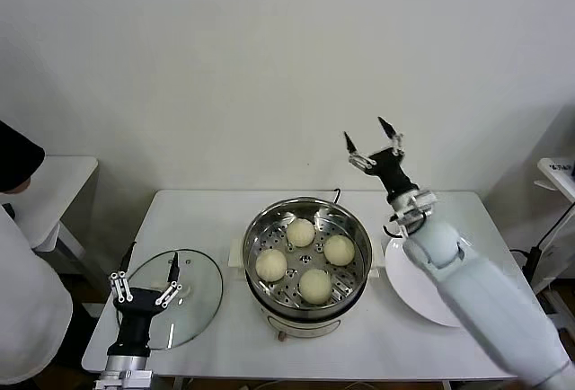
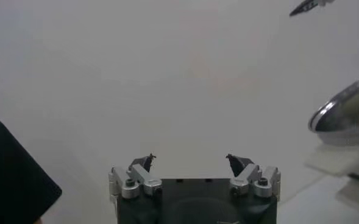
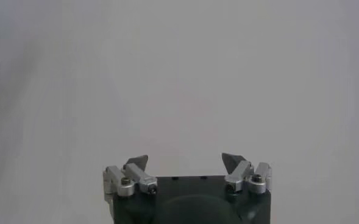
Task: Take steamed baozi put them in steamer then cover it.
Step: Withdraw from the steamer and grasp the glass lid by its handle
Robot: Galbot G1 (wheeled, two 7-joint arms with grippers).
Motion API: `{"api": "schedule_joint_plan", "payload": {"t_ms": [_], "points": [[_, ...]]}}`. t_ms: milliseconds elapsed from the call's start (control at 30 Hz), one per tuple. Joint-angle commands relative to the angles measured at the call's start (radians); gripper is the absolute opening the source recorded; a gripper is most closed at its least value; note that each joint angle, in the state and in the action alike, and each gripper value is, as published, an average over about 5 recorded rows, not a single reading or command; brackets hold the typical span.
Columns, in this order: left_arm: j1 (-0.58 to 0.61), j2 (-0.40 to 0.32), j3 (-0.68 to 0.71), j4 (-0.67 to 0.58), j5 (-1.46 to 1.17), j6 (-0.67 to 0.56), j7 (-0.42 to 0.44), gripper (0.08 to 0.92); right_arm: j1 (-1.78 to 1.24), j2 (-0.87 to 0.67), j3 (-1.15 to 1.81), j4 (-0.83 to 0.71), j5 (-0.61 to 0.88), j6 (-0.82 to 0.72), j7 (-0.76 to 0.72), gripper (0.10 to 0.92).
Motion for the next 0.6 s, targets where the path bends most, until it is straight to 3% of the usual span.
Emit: {"api": "schedule_joint_plan", "payload": {"t_ms": [33, 267, 600], "points": [[-0.007, 0.029, -0.07, 0.139, 0.338, 0.004, -0.023, 0.823, -0.427, 0.176, 0.452, -0.009, -0.035, 0.105, -0.009, 0.823], [0.01, 0.036, -0.114, 0.253, 0.668, -0.024, -0.076, 0.823, -0.476, 0.199, 0.476, -0.015, -0.039, 0.096, -0.031, 0.823], [-0.003, 0.014, -0.082, 0.313, 0.804, -0.021, -0.146, 0.823, -0.47, 0.233, 0.463, -0.037, -0.07, 0.086, -0.037, 0.823]]}}
